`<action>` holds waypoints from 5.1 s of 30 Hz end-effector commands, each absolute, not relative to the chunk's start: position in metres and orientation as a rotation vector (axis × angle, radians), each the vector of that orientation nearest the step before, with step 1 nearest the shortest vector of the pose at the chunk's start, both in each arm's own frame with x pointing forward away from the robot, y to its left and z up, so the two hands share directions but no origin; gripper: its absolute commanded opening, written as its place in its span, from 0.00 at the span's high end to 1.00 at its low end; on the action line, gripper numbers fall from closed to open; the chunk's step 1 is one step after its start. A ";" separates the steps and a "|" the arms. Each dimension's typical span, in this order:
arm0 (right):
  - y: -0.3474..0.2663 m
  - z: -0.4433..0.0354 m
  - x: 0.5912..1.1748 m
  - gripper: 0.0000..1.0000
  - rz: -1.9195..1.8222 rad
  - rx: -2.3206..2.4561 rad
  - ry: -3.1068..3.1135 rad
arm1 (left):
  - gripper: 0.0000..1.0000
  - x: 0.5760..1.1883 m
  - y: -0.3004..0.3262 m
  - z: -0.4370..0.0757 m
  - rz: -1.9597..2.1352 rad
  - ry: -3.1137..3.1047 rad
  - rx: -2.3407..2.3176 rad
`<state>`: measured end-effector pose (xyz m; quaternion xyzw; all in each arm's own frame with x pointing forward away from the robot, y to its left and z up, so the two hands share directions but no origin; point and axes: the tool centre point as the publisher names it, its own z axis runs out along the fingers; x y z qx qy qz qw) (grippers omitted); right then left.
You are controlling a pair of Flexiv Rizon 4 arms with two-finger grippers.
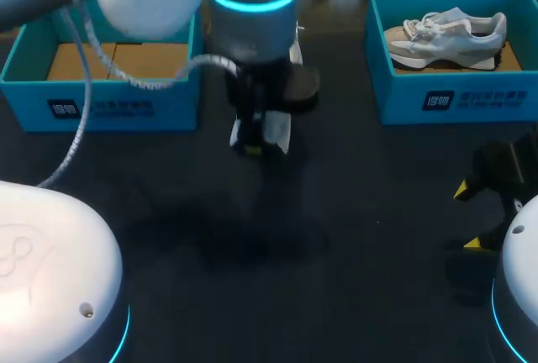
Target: Take the shoe out of the shoebox, open the shoe tongue, remove and reinsert the insole, then place the shoe into the shoebox
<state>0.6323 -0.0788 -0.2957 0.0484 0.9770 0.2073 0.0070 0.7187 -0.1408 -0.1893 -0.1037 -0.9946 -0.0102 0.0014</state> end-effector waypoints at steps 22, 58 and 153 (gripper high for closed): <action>-0.079 -0.296 0.631 0.00 0.646 0.152 3.055 | 1.00 0.777 -0.097 -0.145 0.027 -3.084 -0.261; -0.079 -0.296 0.631 0.00 0.646 0.152 3.055 | 1.00 0.974 0.043 -0.114 -0.156 -3.140 -0.114; -0.079 -0.296 0.631 0.00 0.646 0.152 3.055 | 1.00 1.121 0.315 -0.176 -0.101 -2.502 -2.148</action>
